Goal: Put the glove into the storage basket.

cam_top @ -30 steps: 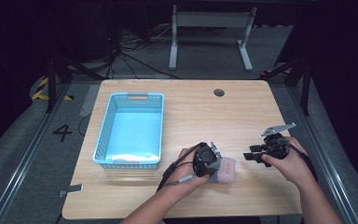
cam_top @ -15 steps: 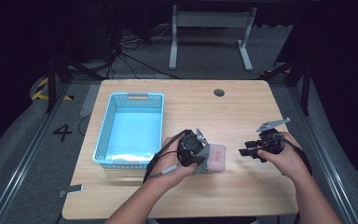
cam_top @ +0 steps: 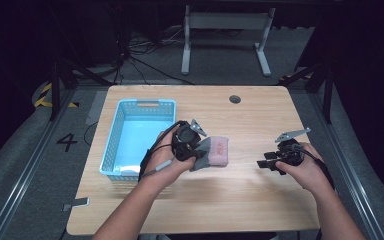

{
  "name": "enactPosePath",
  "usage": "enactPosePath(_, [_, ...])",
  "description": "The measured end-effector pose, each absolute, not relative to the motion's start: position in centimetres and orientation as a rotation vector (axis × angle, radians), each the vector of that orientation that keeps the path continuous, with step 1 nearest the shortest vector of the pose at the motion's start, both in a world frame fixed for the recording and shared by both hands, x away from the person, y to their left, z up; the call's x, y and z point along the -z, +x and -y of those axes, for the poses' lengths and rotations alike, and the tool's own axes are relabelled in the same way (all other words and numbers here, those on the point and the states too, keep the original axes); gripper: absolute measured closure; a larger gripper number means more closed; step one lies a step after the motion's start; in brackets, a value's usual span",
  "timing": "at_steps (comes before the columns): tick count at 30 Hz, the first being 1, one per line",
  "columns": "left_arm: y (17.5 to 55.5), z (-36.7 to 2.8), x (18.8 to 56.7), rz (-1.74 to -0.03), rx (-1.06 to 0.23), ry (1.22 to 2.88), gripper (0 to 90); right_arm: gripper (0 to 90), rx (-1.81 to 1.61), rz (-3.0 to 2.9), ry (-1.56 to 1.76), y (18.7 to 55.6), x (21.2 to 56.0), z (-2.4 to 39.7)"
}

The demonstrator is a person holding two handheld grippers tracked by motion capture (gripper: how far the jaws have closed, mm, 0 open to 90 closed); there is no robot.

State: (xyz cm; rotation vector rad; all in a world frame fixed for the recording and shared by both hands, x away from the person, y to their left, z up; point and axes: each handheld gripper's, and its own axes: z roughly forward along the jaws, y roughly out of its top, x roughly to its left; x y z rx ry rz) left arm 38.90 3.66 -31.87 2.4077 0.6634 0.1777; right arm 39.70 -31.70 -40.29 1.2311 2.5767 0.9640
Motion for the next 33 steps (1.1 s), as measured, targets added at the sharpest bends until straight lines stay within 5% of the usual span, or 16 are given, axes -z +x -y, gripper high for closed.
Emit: enactPosePath(33, [45.9, -14.4, 29.3, -0.782, -0.282, 2.357, 73.9, 47.2, -0.948, -2.581, 1.249, 39.9, 40.9, 31.7])
